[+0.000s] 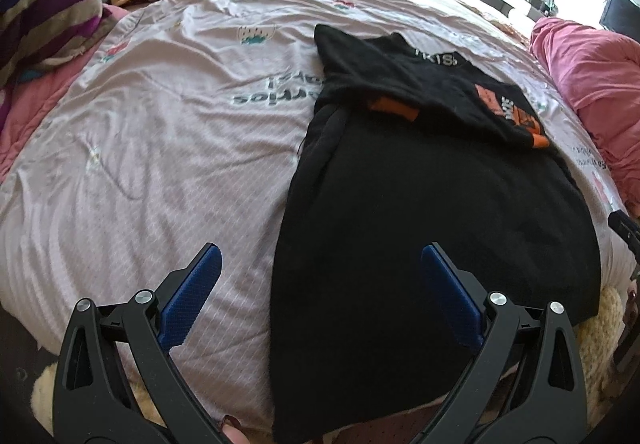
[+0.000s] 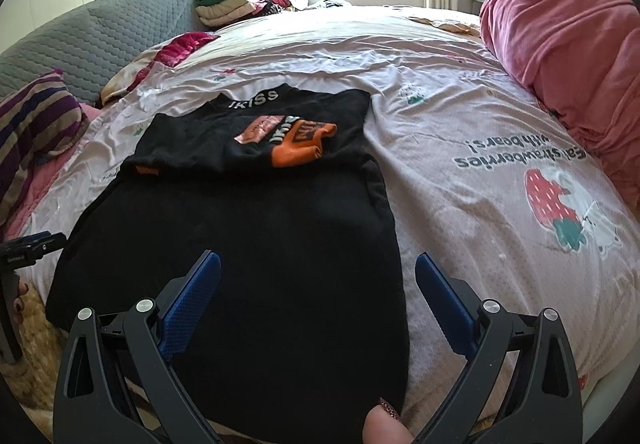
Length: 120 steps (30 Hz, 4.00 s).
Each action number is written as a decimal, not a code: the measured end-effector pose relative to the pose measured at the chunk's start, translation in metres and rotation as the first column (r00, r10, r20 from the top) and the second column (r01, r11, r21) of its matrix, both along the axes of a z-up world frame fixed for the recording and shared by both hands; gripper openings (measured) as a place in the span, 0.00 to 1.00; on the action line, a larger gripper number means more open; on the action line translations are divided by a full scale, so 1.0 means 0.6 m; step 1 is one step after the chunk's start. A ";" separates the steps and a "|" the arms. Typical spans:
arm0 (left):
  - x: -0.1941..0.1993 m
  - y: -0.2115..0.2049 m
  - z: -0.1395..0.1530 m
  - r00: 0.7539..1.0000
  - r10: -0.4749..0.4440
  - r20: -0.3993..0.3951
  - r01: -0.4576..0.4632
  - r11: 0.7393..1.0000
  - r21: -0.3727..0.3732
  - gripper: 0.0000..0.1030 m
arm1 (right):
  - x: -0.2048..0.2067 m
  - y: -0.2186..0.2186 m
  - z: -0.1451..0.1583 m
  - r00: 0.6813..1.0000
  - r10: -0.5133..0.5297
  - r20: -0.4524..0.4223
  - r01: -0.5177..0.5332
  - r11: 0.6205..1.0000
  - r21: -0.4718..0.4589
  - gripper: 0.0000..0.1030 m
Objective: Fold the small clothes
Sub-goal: 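Grasp the black hem edge with both grippers, then lift the hem and fold it over toward the collar with both grippers, then open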
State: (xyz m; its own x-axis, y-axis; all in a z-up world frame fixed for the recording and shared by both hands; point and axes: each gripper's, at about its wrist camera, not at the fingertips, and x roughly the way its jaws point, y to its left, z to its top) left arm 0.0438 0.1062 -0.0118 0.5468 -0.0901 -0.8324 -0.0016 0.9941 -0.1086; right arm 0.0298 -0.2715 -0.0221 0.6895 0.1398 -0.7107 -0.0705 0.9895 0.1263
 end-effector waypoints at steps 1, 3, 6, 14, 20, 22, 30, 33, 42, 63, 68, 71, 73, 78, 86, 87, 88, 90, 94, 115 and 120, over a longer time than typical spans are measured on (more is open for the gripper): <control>-0.003 0.003 -0.002 1.000 -0.002 -0.006 0.002 1.000 -0.006 0.91 | -0.003 -0.001 -0.002 1.000 -0.001 -0.003 0.001 1.000 -0.001 0.94; -0.009 0.010 -0.006 1.000 -0.007 -0.020 0.006 1.000 -0.027 0.91 | -0.009 -0.003 -0.006 1.000 0.004 -0.009 -0.004 1.000 -0.003 0.94; -0.020 0.020 -0.012 0.999 -0.006 -0.040 0.004 0.999 -0.049 0.91 | -0.019 -0.007 -0.012 1.000 0.017 -0.022 -0.017 1.000 0.000 0.94; -0.049 0.031 -0.023 0.994 -0.061 -0.087 0.052 0.993 -0.103 0.67 | -0.050 -0.024 -0.035 0.998 0.017 -0.062 -0.018 1.000 -0.021 0.94; -0.070 0.025 -0.044 0.983 -0.107 -0.149 0.090 0.989 -0.116 0.47 | -0.069 -0.029 -0.044 0.997 0.026 -0.075 -0.028 0.999 -0.029 0.94; -0.076 0.021 -0.048 0.980 -0.121 -0.160 0.102 0.987 -0.124 0.45 | -0.074 -0.031 -0.048 0.996 0.034 -0.085 -0.037 0.999 -0.034 0.94; -0.084 0.001 -0.054 0.976 -0.144 -0.164 0.127 0.986 -0.106 0.45 | -0.100 -0.048 -0.068 0.987 0.072 -0.141 -0.068 0.997 0.032 0.94; -0.077 0.000 -0.059 0.975 -0.143 -0.169 0.126 0.986 -0.106 0.45 | -0.107 -0.053 -0.074 0.983 0.087 -0.160 -0.082 0.996 0.037 0.93; -0.067 -0.003 -0.063 0.975 -0.142 -0.172 0.125 0.986 -0.107 0.45 | -0.106 -0.051 -0.107 0.958 0.138 -0.250 -0.136 0.990 0.023 0.47; -0.073 0.025 -0.046 0.984 -0.103 -0.149 0.076 0.981 -0.178 0.05 | -0.099 -0.065 0.033 0.973 0.228 0.028 -0.230 0.958 0.174 0.08; -0.075 0.036 -0.010 0.992 -0.101 -0.078 0.081 0.971 -0.225 0.04 | -0.081 -0.080 0.051 0.979 0.190 0.071 -0.200 0.959 0.198 0.08; -0.069 0.044 0.015 0.995 -0.097 -0.031 0.086 0.964 -0.251 0.04 | -0.073 -0.088 0.058 0.982 0.169 0.081 -0.182 0.961 0.208 0.08; -0.063 0.048 0.028 0.996 -0.093 -0.007 0.088 0.961 -0.262 0.04 | -0.069 -0.092 0.064 0.984 0.154 0.090 -0.170 0.964 0.206 0.08; -0.034 0.053 0.055 0.996 -0.076 0.042 0.085 0.954 -0.286 0.04 | -0.052 -0.100 0.069 0.988 0.116 0.107 -0.136 0.969 0.208 0.08; 0.019 0.061 0.091 0.993 -0.045 0.110 0.077 0.949 -0.306 0.04 | -0.007 -0.097 0.094 0.985 0.087 0.149 -0.113 0.978 0.173 0.08; 0.027 0.059 0.098 0.992 -0.042 0.122 0.077 0.952 -0.298 0.04 | 0.003 -0.095 0.099 0.984 0.084 0.157 -0.110 0.979 0.170 0.08; 0.035 0.056 0.106 0.990 -0.035 0.138 0.073 0.958 -0.279 0.04 | 0.011 -0.094 0.104 0.983 0.082 0.166 -0.110 0.980 0.164 0.08; 0.044 0.049 0.116 0.986 -0.027 0.164 0.068 0.965 -0.252 0.04 | 0.029 -0.091 0.114 0.980 0.077 0.186 -0.106 0.983 0.153 0.08; 0.068 0.036 0.136 0.979 -0.024 0.202 0.066 0.977 -0.203 0.04 | 0.060 -0.094 0.128 0.975 0.064 0.212 -0.098 0.983 0.156 0.08; 0.223 0.034 0.129 0.987 0.015 0.160 0.020 0.976 -0.217 0.04 | 0.217 -0.089 0.116 0.982 0.023 0.190 -0.052 0.987 0.149 0.08; 0.264 0.033 0.112 0.991 0.025 0.135 0.002 0.980 -0.201 0.04 | 0.263 -0.091 0.099 0.987 0.007 0.162 -0.033 0.986 0.163 0.08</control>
State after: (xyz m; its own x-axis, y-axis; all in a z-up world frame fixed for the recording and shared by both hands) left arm 0.2022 0.1263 0.0553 0.6556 -0.2404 -0.7158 0.0157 0.9521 -0.3054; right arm 0.1875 -0.3264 0.0371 0.7882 0.2606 -0.5575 -0.1225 0.9542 0.2728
